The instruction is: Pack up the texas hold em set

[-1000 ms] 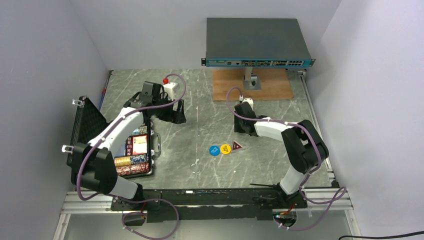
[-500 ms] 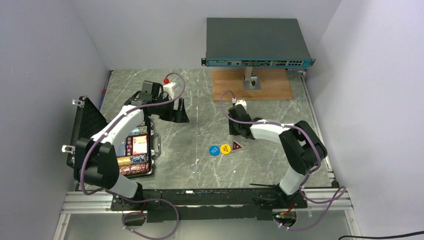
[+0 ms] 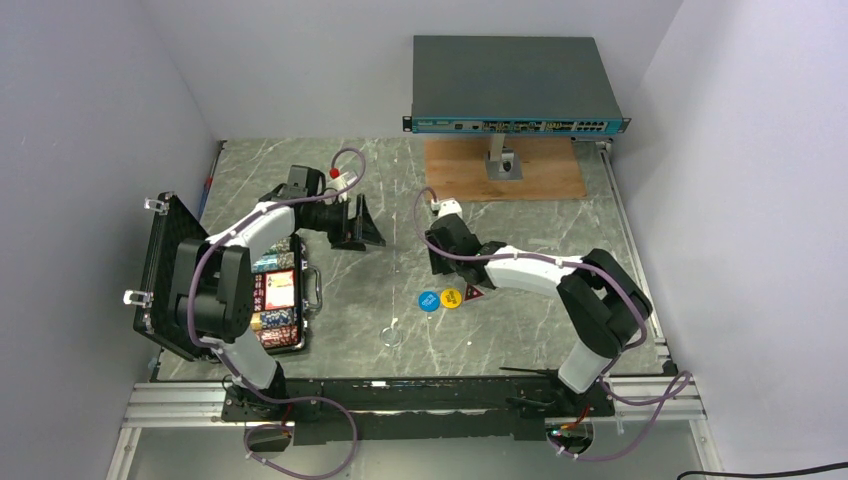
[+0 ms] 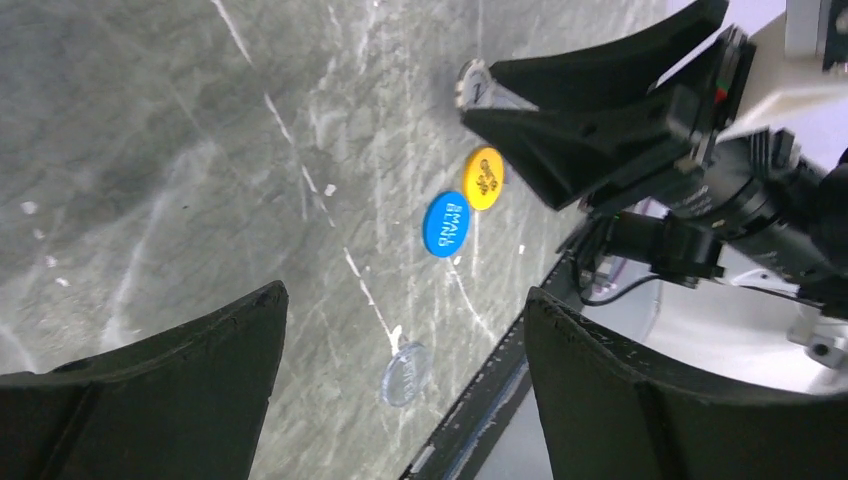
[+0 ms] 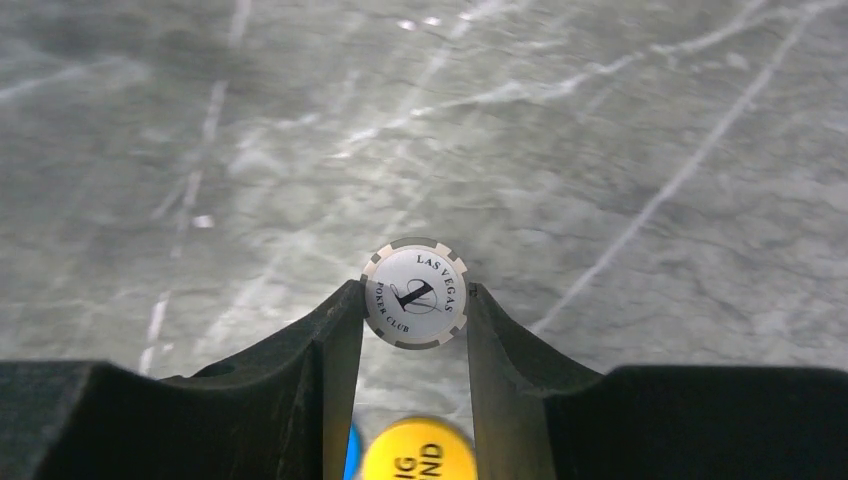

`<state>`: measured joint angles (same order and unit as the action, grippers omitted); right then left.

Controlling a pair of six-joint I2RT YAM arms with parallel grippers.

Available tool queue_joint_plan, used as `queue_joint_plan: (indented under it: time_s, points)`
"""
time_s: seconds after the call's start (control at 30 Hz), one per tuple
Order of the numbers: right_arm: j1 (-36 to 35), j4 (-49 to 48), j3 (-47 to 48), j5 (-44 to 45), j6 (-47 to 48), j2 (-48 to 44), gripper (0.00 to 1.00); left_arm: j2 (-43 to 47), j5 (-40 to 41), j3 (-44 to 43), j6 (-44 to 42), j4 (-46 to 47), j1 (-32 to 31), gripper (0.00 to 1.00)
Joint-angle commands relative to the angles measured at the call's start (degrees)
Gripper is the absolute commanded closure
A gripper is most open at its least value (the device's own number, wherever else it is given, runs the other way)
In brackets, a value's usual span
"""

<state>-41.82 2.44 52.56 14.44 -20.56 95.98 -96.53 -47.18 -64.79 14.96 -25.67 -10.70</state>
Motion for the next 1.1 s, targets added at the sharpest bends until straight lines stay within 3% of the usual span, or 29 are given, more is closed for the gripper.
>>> queue_joint_plan:
  time_s: [0.0, 0.5, 0.7, 1.07]
  points:
    - [-2.75, -4.24, 2.52, -1.72, -0.45, -3.53, 0.59, -0.80, -6.39, -0.61, 3.29, 4.14, 0.30, 0.12]
    - [-7.54, -8.61, 2.65, -7.93, -2.38, -9.00, 0.59, -5.92, -16.64, 2.57, 11.90, 14.40, 0.86, 0.25]
    - [-8.30, -10.52, 2.16, -9.16, -1.56, -9.32, 0.59, -6.92, -20.36, 3.59, 14.89, 18.54, 0.09, 0.35]
    - [-9.50, -10.51, 3.43, -8.38, -0.27, -8.98, 0.60, -8.81, -19.20, 1.78, 11.62, 13.80, -3.35, 0.45]
